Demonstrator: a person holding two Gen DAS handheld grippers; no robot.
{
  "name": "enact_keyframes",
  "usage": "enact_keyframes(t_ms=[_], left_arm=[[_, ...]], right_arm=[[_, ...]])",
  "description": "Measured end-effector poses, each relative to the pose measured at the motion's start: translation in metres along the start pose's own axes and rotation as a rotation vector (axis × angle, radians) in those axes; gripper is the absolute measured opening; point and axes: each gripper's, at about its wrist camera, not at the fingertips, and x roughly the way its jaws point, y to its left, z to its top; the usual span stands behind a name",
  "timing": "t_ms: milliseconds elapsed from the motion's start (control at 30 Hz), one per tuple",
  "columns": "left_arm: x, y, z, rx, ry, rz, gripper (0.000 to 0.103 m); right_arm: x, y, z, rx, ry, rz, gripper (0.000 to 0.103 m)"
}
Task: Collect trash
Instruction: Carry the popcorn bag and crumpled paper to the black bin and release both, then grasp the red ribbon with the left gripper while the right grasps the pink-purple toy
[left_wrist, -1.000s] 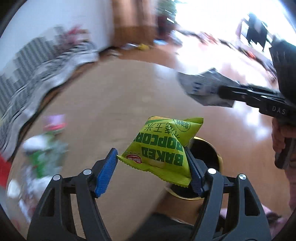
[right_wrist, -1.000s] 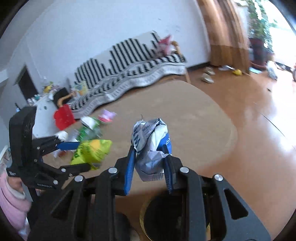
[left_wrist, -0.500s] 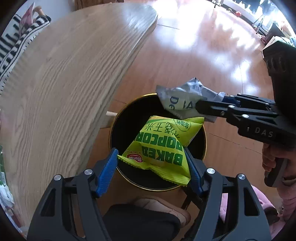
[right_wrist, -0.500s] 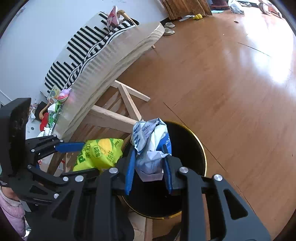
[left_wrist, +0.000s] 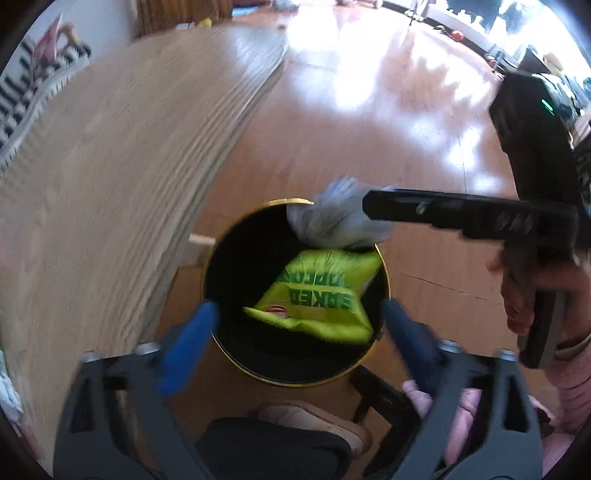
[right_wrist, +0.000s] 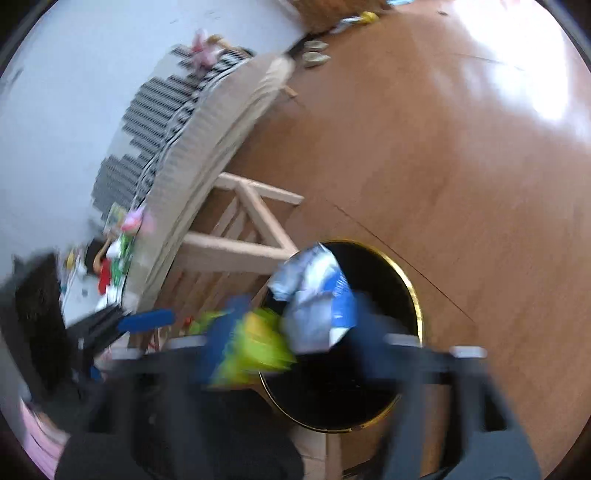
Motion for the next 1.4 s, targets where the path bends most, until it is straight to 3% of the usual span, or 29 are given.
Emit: enact_keyframes(t_ms=[67, 200, 267, 333, 400, 433, 533, 633, 733, 833, 933, 1067, 1167, 1400], left_arm=[[-0.012, -0.003, -0.001, 0.025, -0.058, 0.000, 0.095], [-0.062, 0.007, -0.001, 0.026, -0.239, 0.034, 0.095], [-0.101, 0.027, -0.002, -0.002, -0.342, 0.098, 0.095], [-0.133, 0.053, -0.012, -0.047, -0.400, 0.168, 0.097], [-0.162, 0.092, -0.039, -0.119, -0.432, 0.261, 0.097], [-0.169, 0.107, -0.051, -0.152, -0.433, 0.300, 0.097], [-0.189, 0.179, -0.126, -0.358, -0.391, 0.465, 0.097], [-0.209, 0.232, -0.201, -0.552, -0.370, 0.546, 0.097], [-0.235, 0.290, -0.309, -0.755, -0.312, 0.653, 0.097], [-0.257, 0.334, -0.405, -0.909, -0.231, 0.747, 0.097], [-0.278, 0.369, -0.473, -1.021, -0.173, 0.807, 0.097], [-0.288, 0.421, -0.513, -1.044, -0.140, 0.808, 0.097], [-0.286, 0.468, -0.529, -1.042, -0.142, 0.740, 0.097], [-0.231, 0.547, -0.531, -0.931, -0.034, 0.645, 0.097]], right_arm=[[-0.010, -0.003, 0.004, 0.018, -0.038, -0.011, 0.095], [-0.031, 0.001, 0.010, 0.004, -0.124, -0.168, 0.096], [-0.034, 0.007, 0.011, -0.025, -0.150, -0.272, 0.096], [-0.033, 0.015, 0.012, -0.071, -0.168, -0.370, 0.096], [-0.030, 0.027, 0.014, -0.109, -0.177, -0.409, 0.096], [-0.028, 0.035, 0.013, -0.125, -0.185, -0.412, 0.096], [-0.016, 0.068, 0.011, -0.199, -0.199, -0.421, 0.096], [-0.003, 0.101, 0.008, -0.280, -0.184, -0.392, 0.096], [0.013, 0.140, 0.007, -0.356, -0.169, -0.365, 0.096], [0.030, 0.184, 0.009, -0.429, -0.160, -0.347, 0.096], [0.049, 0.226, 0.013, -0.482, -0.152, -0.322, 0.096], [0.078, 0.284, 0.012, -0.552, -0.124, -0.276, 0.096], [0.105, 0.318, 0.001, -0.620, -0.083, -0.268, 0.096], [0.143, 0.340, -0.028, -0.662, -0.031, -0.253, 0.096]])
